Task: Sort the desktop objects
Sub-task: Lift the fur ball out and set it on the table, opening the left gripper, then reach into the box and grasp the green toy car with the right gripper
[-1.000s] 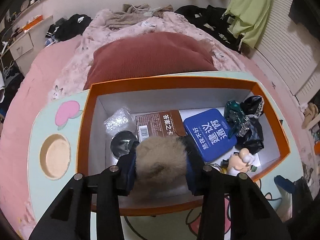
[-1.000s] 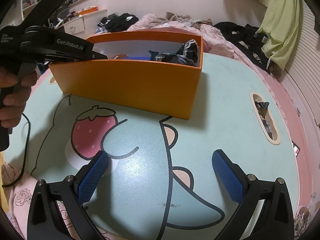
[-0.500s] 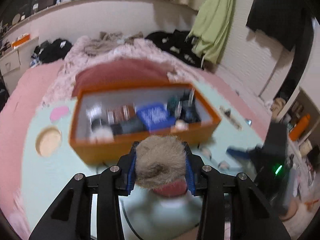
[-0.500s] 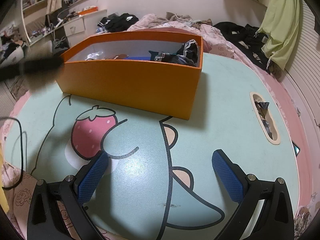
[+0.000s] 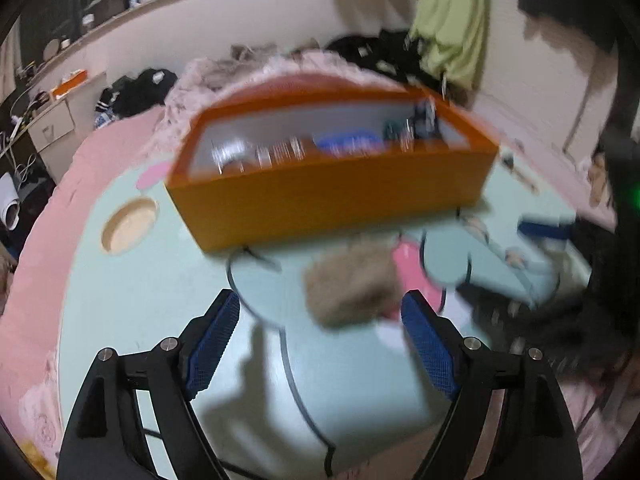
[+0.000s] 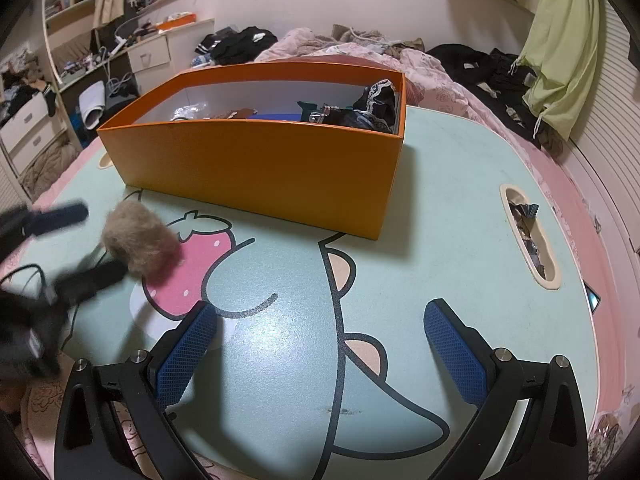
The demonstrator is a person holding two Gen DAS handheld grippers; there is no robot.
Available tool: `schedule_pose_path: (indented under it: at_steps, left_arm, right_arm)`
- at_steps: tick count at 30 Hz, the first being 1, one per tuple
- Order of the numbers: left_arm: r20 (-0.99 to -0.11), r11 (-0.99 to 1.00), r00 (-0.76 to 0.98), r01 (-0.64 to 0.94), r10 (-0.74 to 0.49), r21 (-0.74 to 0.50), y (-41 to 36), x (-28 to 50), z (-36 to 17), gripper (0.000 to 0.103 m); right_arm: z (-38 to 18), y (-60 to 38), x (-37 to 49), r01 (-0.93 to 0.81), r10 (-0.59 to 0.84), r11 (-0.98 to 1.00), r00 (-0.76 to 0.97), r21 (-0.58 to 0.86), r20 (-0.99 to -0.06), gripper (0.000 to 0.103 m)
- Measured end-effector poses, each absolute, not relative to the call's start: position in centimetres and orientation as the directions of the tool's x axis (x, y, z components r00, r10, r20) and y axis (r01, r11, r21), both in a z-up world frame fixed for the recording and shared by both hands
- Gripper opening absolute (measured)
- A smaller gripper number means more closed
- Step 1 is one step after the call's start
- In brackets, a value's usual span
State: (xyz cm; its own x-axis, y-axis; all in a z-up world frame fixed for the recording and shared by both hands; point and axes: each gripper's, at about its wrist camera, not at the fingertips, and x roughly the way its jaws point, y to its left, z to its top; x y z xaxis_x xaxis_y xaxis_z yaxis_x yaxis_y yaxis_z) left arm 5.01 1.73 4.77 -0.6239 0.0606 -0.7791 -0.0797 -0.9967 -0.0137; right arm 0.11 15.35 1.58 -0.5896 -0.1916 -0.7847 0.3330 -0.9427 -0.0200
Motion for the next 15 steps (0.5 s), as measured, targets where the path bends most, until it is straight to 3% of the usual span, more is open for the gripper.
schedule_pose_path:
  at_steps: [2, 14, 15]
  left_arm:
    - [-0.803, -0.994, -0.587, -0.088, 0.101, -0.06, 1.7, 4.0, 3.1, 0.103]
    - [-0.805, -0.997, -0.589, -0.065, 0.075, -0.045, 1.3, 0.9, 0.3, 0.103]
    - [-0.804, -0.997, -0.59, -0.065, 0.076, -0.046, 1.2, 0.6, 0.0, 0.103]
  right_arm:
    - [1.7, 15.3, 0.2, 0.333, -0.19, -0.943, -0.591, -0.023, -0.784, 0.103]
    - [1.8, 16.0, 0.1, 0.336, -0.224, -0.942, -0.593, 0.016, -0.773, 0.103]
    - [2.4, 16.1, 0.6, 0.338, -0.248, -0.94, -0.596, 0.042, -0.763, 0.096]
